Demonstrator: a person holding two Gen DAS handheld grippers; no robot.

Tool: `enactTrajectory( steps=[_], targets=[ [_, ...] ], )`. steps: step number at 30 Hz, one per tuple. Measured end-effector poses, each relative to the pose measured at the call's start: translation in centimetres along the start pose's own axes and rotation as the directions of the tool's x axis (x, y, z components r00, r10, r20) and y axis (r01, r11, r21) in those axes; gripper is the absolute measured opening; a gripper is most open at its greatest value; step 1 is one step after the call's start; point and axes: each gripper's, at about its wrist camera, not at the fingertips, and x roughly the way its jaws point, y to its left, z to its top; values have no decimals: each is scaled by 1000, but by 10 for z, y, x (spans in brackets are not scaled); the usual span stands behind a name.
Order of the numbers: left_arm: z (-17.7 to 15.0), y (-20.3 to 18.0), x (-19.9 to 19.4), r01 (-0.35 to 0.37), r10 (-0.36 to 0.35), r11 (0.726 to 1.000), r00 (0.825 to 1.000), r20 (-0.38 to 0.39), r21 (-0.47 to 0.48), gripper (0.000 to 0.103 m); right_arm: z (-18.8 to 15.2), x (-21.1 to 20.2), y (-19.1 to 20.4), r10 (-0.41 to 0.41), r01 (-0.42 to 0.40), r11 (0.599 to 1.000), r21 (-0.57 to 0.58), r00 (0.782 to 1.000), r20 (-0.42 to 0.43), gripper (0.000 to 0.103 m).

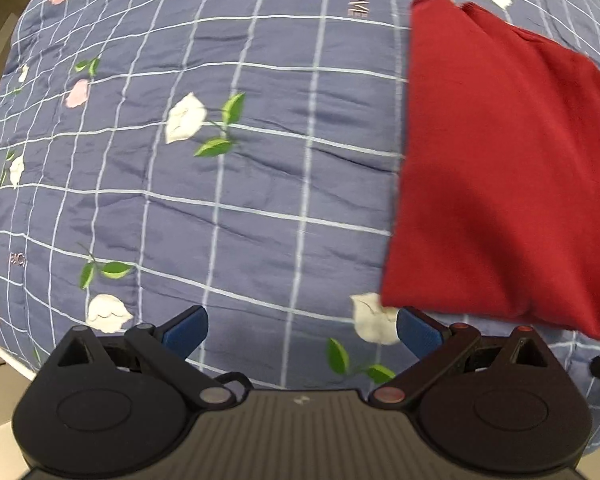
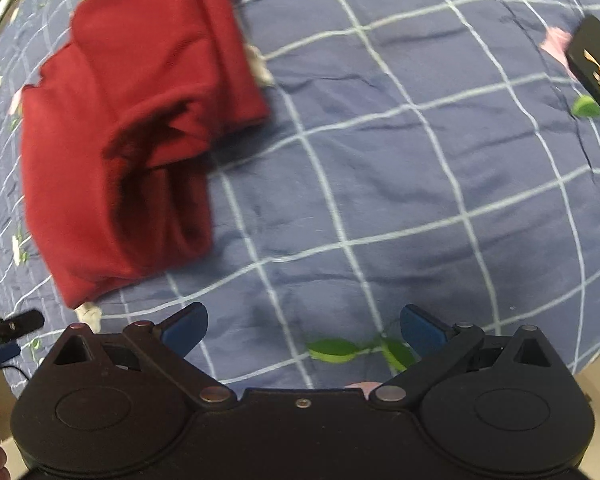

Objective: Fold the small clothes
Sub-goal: 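Move both tools down to the end edge of the folded red sweater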

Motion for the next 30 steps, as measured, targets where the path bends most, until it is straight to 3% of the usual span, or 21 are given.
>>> enactTrajectory(
  steps=[4, 9, 12, 14, 20, 30],
  targets=[
    [15, 13, -4, 24, -22, 999, 999, 29, -46, 102, 2, -12, -5, -43, 40, 999, 28, 996, 82, 102],
    [38, 19, -9, 41, -33, 995, 996, 83, -95, 102, 14, -39, -5, -108, 100, 994, 43, 957, 271, 102],
    [56, 14, -8, 42, -34, 996, 994, 102, -78, 102, 23, -49, 0, -92, 78, 996, 51, 933, 349, 102],
    [66, 11, -10, 64, -56, 995, 991, 119, -70, 102, 34, -53, 7, -34, 23, 999, 34, 924, 381, 102],
    [96, -3, -11, 145, -140, 989, 977, 160, -24, 102, 69, -42, 40, 96, -76, 995, -67, 920, 380, 102],
    [119, -31, 16, 192, -198, 980, 974, 110, 61, 102, 118, 2, 78, 126, -116, 992, -51, 950, 285, 102]
  ],
)
